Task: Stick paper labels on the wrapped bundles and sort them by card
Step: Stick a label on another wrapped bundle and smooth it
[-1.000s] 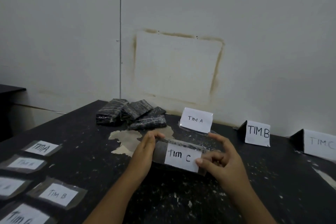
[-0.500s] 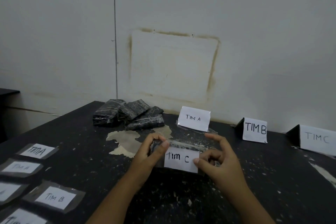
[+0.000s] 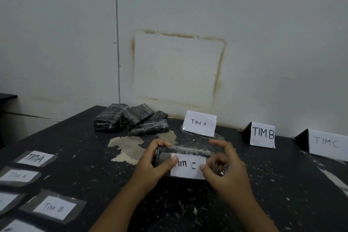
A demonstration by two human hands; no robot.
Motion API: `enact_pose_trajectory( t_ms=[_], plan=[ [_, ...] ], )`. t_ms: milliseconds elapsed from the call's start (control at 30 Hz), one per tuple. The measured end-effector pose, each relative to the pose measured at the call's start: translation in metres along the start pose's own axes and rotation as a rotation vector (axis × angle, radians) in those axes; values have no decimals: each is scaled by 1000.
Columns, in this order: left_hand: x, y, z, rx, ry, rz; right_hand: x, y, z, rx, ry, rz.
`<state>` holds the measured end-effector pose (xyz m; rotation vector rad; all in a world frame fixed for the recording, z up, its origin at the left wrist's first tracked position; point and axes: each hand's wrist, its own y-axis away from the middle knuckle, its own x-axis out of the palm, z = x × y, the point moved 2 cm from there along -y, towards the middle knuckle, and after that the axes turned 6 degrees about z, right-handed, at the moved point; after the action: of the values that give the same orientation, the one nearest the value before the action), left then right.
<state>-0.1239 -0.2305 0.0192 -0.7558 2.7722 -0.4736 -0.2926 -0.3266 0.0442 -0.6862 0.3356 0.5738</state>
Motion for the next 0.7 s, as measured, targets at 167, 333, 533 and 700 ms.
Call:
enact_pose_trajectory(
  t_ms=[167,333,533,700],
  plan=[
    [0,1,1,33,-59,-59,1,0,0,-36,65,-39],
    [-1,1,-2,34,-23,-114,-5,0,-2,-19,88,-176],
    [-2,1,-7,35,36,-120,-4,-2,-9,150,-112,-142],
    [-3,1,-7,28,25,-99,0,-3,-6,157,-300,-62]
  ],
)
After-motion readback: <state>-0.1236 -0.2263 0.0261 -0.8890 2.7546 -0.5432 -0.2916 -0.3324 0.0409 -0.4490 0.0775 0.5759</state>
